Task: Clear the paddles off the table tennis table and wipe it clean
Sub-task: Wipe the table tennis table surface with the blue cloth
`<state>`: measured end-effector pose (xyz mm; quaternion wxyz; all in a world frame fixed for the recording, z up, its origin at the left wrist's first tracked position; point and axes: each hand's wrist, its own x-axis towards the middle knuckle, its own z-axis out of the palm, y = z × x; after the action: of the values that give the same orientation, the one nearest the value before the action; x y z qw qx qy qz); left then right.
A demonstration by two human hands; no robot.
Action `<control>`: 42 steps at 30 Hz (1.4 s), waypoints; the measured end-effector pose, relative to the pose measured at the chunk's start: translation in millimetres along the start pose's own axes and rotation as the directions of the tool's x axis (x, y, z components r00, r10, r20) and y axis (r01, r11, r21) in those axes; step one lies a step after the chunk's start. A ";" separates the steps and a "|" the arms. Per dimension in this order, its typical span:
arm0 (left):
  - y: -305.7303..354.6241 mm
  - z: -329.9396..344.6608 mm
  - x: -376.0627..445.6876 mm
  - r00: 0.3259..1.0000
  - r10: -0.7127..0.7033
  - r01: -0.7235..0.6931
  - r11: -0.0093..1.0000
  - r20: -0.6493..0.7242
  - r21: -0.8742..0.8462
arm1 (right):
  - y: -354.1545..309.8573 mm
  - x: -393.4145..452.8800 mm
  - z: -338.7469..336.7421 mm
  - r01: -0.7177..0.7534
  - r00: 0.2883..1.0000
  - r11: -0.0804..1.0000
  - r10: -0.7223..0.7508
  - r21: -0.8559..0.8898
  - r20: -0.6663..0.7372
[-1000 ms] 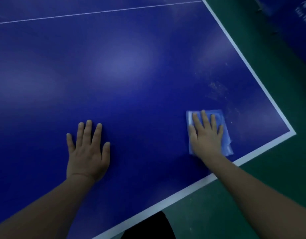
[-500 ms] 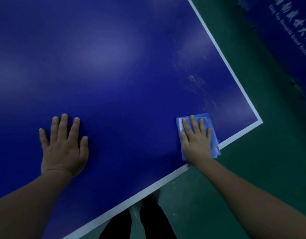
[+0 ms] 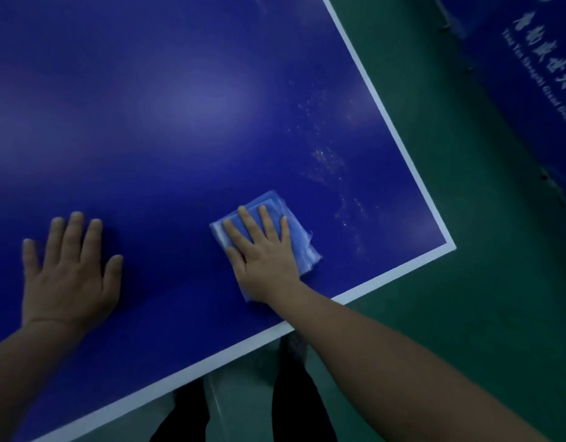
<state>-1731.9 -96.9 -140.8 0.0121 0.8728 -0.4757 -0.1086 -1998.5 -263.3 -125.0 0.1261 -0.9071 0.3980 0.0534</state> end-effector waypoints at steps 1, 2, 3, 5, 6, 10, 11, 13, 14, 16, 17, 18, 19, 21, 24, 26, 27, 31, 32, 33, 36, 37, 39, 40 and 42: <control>21.0 -1.3 -7.5 1.000 0.004 -0.004 1.000 0.006 -0.003 | 13.4 7.1 -4.0 -0.001 1.000 1.000 0.001 0.007 0.009; 44.3 -2.7 -17.1 1.000 0.009 -0.009 1.000 0.001 -0.025 | 27.1 12.7 -8.4 -0.010 1.000 1.000 0.010 0.007 0.019; 72.6 -2.6 -27.3 1.000 0.011 -0.012 0.998 -0.017 -0.057 | 46.5 17.0 -13.2 -0.025 0.999 1.000 0.024 0.004 0.032; 130.1 1.5 -46.0 0.999 0.002 -0.007 0.994 -0.051 -0.105 | 95.0 24.0 -25.0 -0.075 0.996 0.997 0.075 -0.001 0.050; 156.4 5.6 -54.7 0.999 -0.008 0.002 0.993 -0.052 -0.115 | 123.5 25.9 -31.7 -0.117 0.992 0.993 0.117 -0.003 0.045; 234.1 25.1 -78.8 0.999 -0.019 0.015 0.994 -0.035 -0.105 | 246.1 20.6 -55.3 -0.316 0.948 0.949 0.316 -0.024 0.032; 247.6 28.2 -83.1 0.999 -0.016 0.013 0.995 -0.033 -0.095 | 270.8 16.2 -59.9 -0.358 0.933 0.934 0.358 -0.013 0.029; 265.3 34.6 -91.6 0.999 -0.031 0.028 0.996 -0.034 -0.081 | 301.5 1.9 -63.2 -0.422 0.906 0.906 0.422 0.016 0.008; 269.9 36.8 -94.6 0.998 -0.049 0.046 0.996 -0.035 -0.079 | 306.8 -9.0 -62.3 -0.442 0.897 0.897 0.442 0.029 0.000; 271.8 37.1 -97.0 0.994 -0.101 0.096 0.991 -0.043 -0.093 | 305.3 -42.6 -54.5 -0.441 0.897 0.897 0.441 0.013 -0.004; 267.2 35.4 -96.3 0.989 -0.139 0.133 0.985 -0.047 -0.106 | 301.7 -62.6 -48.5 -0.414 0.910 0.910 0.414 -0.013 0.000; 260.4 32.8 -94.3 0.982 -0.184 0.178 0.977 -0.047 -0.119 | 300.4 -79.9 -44.9 -0.375 0.927 0.926 0.376 -0.048 0.010; 249.8 29.9 -92.2 0.973 -0.227 0.220 0.967 -0.043 -0.125 | 303.3 -90.2 -44.1 -0.330 0.942 0.940 0.333 -0.085 0.031; 225.3 25.5 -94.0 0.960 -0.279 0.274 0.956 -0.028 -0.106 | 318.8 -82.1 -50.4 -0.265 0.959 0.957 0.274 -0.118 0.072; 197.4 26.6 -110.4 0.952 -0.307 0.306 0.949 -0.004 -0.073 | 326.9 -31.0 -63.9 -0.416 0.909 0.910 0.415 0.002 0.024; 191.5 31.9 -122.3 0.951 -0.310 0.310 0.948 0.009 -0.073 | 305.9 -9.4 -61.3 -0.515 0.856 0.854 0.517 0.073 -0.004; 190.4 35.0 -126.5 0.951 -0.308 0.308 0.949 0.012 -0.073 | 284.0 -11.1 -55.2 -0.487 0.873 0.872 0.488 0.047 -0.016; 188.8 40.7 -130.0 0.947 -0.322 0.321 0.945 -0.007 -0.059 | 211.9 -81.1 -18.6 0.157 0.987 0.983 -0.153 -0.099 0.046; 189.7 41.2 -129.6 0.948 -0.317 0.316 0.947 -0.011 -0.059 | 220.0 -87.7 -19.5 0.291 0.955 0.949 -0.282 -0.120 0.089; 189.4 41.6 -129.7 0.950 -0.312 0.311 0.948 -0.015 -0.063 | 236.7 -83.5 -25.3 0.340 0.937 0.932 -0.326 -0.122 0.124; 187.0 42.2 -129.2 0.953 -0.301 0.298 0.952 -0.036 -0.071 | 300.2 -47.0 -49.9 -0.011 0.997 0.991 0.021 -0.137 0.072; 187.6 42.5 -129.5 0.954 -0.297 0.294 0.953 -0.038 -0.066 | 315.1 -32.8 -60.0 -0.204 0.976 0.974 0.209 -0.095 0.052; 187.1 42.6 -130.8 0.954 -0.297 0.294 0.954 -0.038 -0.067 | 314.5 -11.8 -69.6 -0.459 0.889 0.888 0.459 0.020 -0.004; 186.4 42.2 -130.8 0.955 -0.296 0.293 0.954 -0.038 -0.068 | 299.5 -6.8 -66.4 -0.507 0.861 0.860 0.508 0.054 -0.020; 187.1 42.4 -129.9 0.956 -0.291 0.288 0.955 -0.036 -0.066 | 252.3 -16.2 -48.9 -0.405 0.914 0.914 0.405 0.015 -0.025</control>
<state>-1963.4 -87.6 -135.8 0.0332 0.9345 -0.3389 -0.1039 -2195.2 -429.4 -121.7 0.1111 -0.8052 0.5789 0.0641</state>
